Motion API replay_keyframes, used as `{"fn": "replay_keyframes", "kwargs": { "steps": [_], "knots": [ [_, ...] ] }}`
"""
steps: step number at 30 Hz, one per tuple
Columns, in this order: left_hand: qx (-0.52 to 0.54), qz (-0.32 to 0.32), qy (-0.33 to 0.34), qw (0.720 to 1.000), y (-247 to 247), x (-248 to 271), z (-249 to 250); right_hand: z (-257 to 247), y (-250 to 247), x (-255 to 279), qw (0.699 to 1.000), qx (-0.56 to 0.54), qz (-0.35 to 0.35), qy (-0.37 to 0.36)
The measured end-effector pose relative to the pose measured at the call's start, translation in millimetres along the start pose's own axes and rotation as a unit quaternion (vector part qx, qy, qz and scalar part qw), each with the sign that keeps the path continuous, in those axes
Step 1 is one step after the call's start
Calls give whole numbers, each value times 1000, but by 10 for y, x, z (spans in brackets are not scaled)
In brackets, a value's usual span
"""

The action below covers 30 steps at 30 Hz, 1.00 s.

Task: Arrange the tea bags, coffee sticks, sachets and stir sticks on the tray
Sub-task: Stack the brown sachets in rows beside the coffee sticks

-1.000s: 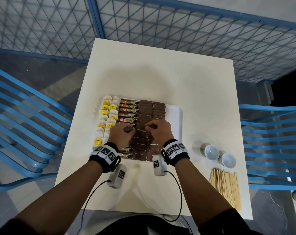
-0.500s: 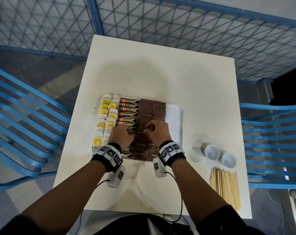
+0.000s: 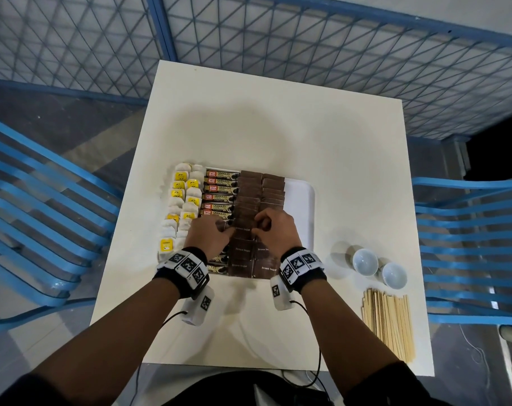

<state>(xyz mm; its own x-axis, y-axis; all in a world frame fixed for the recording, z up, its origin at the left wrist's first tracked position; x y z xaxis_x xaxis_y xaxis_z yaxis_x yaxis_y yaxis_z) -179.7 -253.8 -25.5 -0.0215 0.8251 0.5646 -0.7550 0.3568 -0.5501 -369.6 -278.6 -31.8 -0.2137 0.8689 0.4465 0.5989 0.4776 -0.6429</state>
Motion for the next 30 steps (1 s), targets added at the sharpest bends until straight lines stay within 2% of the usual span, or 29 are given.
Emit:
{"fn": "replay_keyframes", "kwargs": {
  "steps": [4, 7, 9, 12, 17, 21, 25, 27, 30],
  "knots": [
    [66, 31, 16, 997, -70, 43, 71, -21, -28, 15, 1000, -10, 19, -4],
    [124, -12, 38, 992, -101, 35, 170, -74, -112, 36, 998, -46, 49, -10],
    [134, -42, 75, 987, -107, 24, 246, -145, -162, 36, 995, -82, 57, -19],
    [155, -38, 99, 982, -123, 5, 276, -274, -230, 16, 990, -127, 40, -36],
    [236, -75, 78, 966, -85, -37, 243, -384, -299, -21, 990, -122, 19, -66],
    [279, -40, 66, 957, -129, -5, 282, -322, -326, -27, 987, -138, 34, -74],
    [368, -51, 37, 928, -126, 44, 329, -280, -338, -3, 985, -149, 43, -71],
    [392, -70, 29, 917, -109, 49, 315, -249, -346, -3, 981, -178, 50, -58],
    [365, -121, 40, 922, -58, 71, 282, -196, -389, -7, 971, -225, 63, -44]
  ]
}}
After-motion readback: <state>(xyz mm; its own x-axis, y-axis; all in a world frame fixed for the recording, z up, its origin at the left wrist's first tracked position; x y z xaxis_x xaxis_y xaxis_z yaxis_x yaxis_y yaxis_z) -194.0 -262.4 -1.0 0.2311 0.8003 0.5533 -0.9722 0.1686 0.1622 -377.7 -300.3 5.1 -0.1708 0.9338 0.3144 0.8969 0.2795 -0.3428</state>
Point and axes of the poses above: each hand's wrist, its own x-axis away from the middle knuckle, its own y-axis out of the palm, z = x × y, the point moved 4 cm from there along -x, towards the middle knuckle, and after that the axes turned 9 degrees about -z, right-handed, at the moved point
